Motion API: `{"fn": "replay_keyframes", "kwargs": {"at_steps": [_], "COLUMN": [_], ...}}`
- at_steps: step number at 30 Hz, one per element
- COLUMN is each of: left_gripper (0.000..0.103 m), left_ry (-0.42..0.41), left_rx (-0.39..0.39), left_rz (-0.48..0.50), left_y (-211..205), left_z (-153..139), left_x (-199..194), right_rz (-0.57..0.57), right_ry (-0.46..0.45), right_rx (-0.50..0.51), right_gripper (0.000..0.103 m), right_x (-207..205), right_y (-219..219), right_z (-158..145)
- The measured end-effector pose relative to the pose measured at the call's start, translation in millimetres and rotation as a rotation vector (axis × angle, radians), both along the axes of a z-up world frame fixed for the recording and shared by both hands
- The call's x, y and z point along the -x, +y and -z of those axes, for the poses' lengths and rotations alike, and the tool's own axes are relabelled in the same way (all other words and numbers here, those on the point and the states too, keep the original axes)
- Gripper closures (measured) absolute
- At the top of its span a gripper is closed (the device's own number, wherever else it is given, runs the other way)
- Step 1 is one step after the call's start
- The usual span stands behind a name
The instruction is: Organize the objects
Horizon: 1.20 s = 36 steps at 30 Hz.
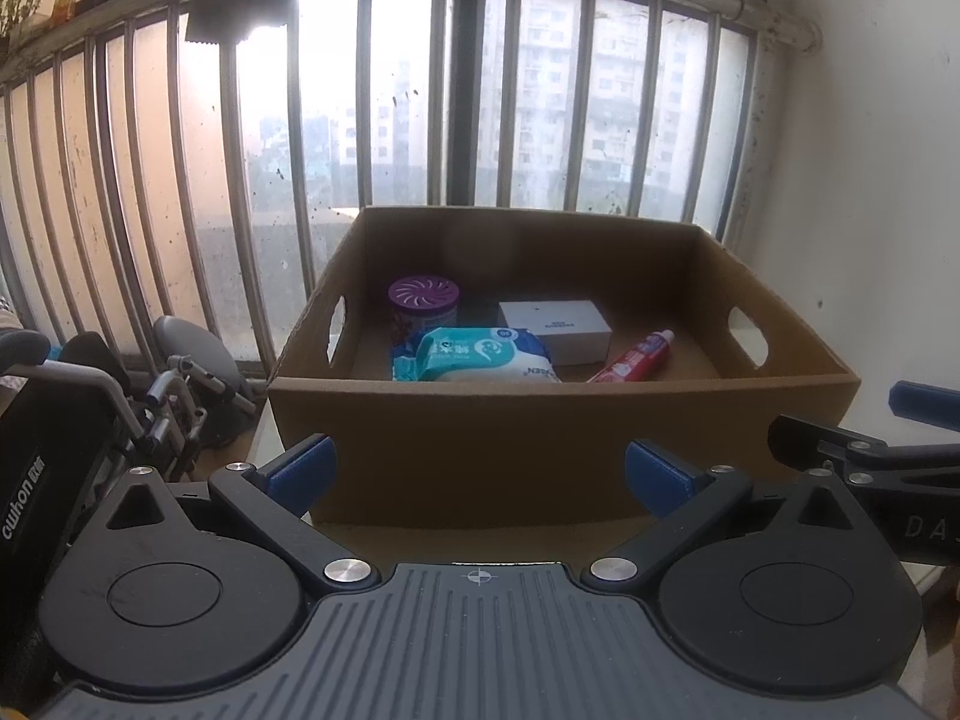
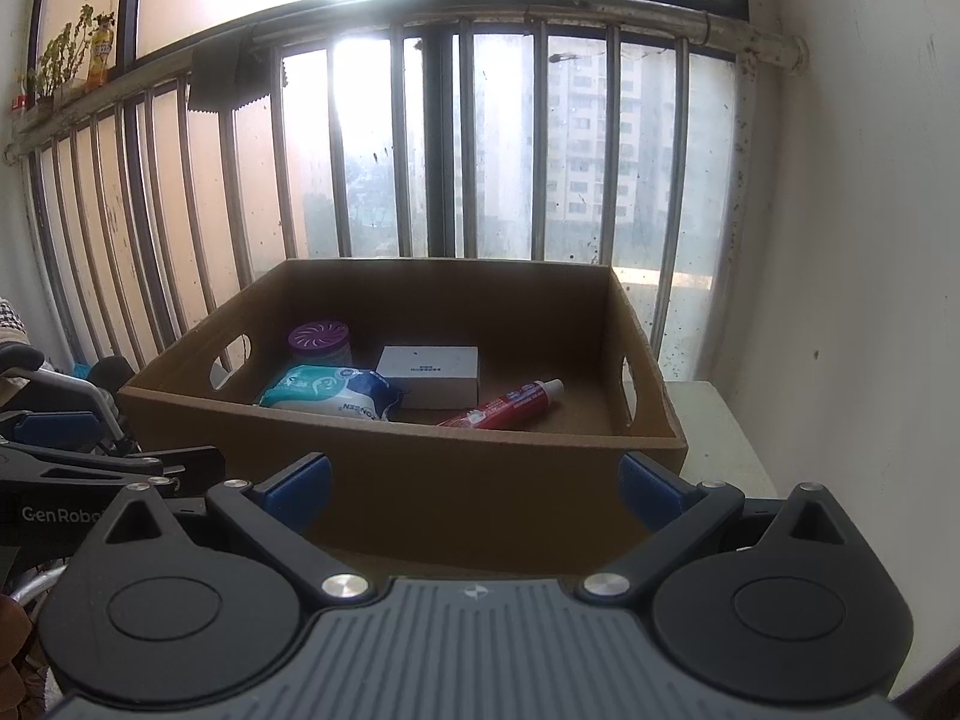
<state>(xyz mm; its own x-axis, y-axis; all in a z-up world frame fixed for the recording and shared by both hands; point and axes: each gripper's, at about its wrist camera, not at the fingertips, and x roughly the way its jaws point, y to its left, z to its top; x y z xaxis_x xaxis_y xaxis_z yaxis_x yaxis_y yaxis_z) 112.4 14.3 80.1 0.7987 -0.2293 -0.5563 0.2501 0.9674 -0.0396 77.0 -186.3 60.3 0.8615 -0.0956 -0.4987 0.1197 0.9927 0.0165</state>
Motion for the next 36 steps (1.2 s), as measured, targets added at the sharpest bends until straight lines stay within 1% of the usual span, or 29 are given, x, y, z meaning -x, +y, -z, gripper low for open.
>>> {"fn": "replay_keyframes", "kwargs": {"at_steps": [10,23,36], "left_gripper": [0.001,0.001,0.001], "left_ry": [-0.004,0.005,0.025], "left_rx": [-0.019,-0.051,-0.052], "left_rz": [-0.023,-0.025,-0.025], "left_y": [-0.3,-14.0,-19.0], "left_z": [-4.5,-7.2,-3.8], "left_x": [-3.9,-14.9,-20.6], "right_rz": [-0.007,0.014,0.017], "right_ry": [0.024,0.024,0.037], "right_rx": [-0.052,-0.061,-0.053], "right_gripper": [0.0,0.0,0.0], "right_x": [-9.4,-20.5,-26.3], "right_y": [-2.2,-12.9,-16.4], "right_z": [1.2,2.7,5.7]}}
